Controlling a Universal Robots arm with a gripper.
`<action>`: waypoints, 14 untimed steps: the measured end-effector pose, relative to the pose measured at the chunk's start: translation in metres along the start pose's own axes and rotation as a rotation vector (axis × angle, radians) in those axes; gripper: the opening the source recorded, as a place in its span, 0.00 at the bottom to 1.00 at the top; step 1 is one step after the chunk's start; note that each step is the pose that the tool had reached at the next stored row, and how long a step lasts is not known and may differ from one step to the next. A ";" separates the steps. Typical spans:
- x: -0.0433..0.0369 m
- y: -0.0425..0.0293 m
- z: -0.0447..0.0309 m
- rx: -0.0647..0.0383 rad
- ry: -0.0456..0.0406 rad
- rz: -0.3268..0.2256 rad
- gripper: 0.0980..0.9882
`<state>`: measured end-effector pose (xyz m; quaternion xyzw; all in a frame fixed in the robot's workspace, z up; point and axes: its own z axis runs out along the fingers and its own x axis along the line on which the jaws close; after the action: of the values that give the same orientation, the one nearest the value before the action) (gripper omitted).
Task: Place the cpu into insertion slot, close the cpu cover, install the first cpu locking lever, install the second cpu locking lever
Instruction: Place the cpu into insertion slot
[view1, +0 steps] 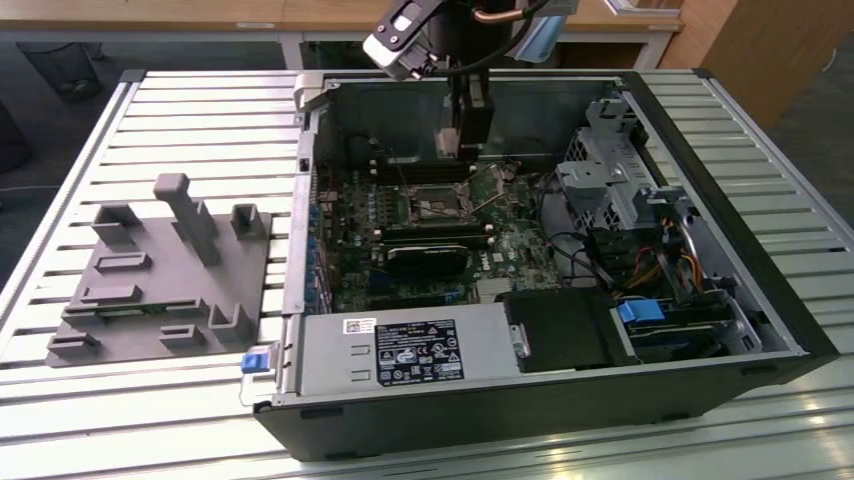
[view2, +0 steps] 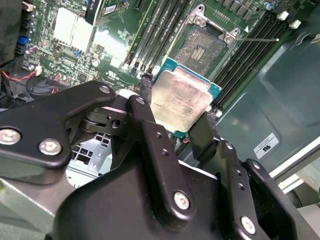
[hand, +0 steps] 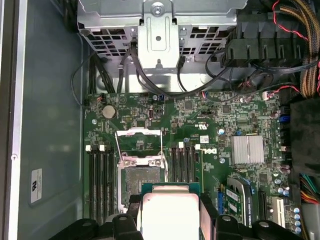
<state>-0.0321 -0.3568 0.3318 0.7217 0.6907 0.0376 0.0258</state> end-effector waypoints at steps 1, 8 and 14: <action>0.0000 -0.0001 0.0007 0.000 -0.0001 0.000 0.50; -0.0001 -0.0005 0.0054 0.000 -0.0001 0.000 0.50; -0.0001 -0.0007 0.0081 0.000 -0.0002 0.000 0.50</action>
<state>-0.0321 -0.3568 0.3237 0.7217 0.6907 0.0375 0.0258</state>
